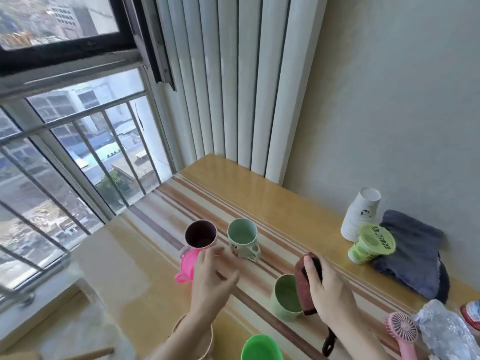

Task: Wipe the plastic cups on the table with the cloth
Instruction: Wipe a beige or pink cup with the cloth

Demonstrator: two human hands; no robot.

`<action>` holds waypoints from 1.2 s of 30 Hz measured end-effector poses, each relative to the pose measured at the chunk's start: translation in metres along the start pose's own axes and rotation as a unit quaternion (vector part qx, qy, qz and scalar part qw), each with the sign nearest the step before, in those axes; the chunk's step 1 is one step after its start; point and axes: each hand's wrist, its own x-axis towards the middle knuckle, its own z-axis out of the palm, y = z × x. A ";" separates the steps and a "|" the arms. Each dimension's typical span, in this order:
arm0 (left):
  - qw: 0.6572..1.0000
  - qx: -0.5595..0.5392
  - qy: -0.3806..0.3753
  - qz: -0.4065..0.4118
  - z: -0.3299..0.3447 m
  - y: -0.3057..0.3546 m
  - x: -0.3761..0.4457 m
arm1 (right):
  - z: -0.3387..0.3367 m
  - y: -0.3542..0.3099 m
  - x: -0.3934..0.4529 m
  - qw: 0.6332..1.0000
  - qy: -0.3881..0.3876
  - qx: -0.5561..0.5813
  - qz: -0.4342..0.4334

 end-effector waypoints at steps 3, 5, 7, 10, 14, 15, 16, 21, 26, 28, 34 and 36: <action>0.988 0.058 0.069 -0.129 -0.041 -0.037 0.022 | 0.013 -0.019 0.003 1.000 -0.008 0.001 -0.018; 0.974 0.098 0.004 -0.204 -0.053 -0.065 0.036 | 0.024 -0.027 0.003 1.000 -0.016 0.005 -0.027; 0.962 0.104 -0.061 -0.243 -0.056 -0.087 0.042 | 0.033 -0.034 0.001 0.999 -0.032 0.002 -0.028; 0.957 0.125 -0.100 -0.243 -0.052 -0.110 0.039 | 0.041 -0.040 -0.002 0.999 -0.039 -0.014 -0.027; 0.963 0.153 -0.122 -0.186 -0.049 -0.133 0.034 | 0.048 -0.048 -0.008 0.999 -0.032 -0.009 -0.024; 0.965 0.149 -0.128 -0.176 -0.049 -0.134 0.034 | 0.049 -0.051 -0.010 0.999 -0.029 -0.009 -0.026; 0.968 0.138 -0.129 -0.163 -0.049 -0.135 0.034 | 0.051 -0.054 -0.012 0.999 -0.024 -0.012 -0.031; 0.987 0.058 -0.113 -0.097 -0.062 -0.109 0.028 | 0.051 -0.069 -0.022 0.999 -0.026 -0.019 -0.036; 0.992 -0.082 -0.048 -0.079 -0.123 -0.022 0.005 | 0.018 -0.122 -0.043 0.995 0.008 0.074 -0.070; 0.988 -0.138 -0.019 -0.073 -0.148 0.019 -0.010 | -0.001 -0.152 -0.064 0.982 0.055 0.147 -0.105; 0.941 -0.325 -0.057 -0.075 -0.186 0.138 -0.055 | -0.002 -0.216 -0.129 0.905 0.192 0.179 -0.335; 0.935 -0.341 -0.081 -0.052 -0.192 0.168 -0.067 | 0.006 -0.227 -0.136 0.899 0.222 0.060 -0.372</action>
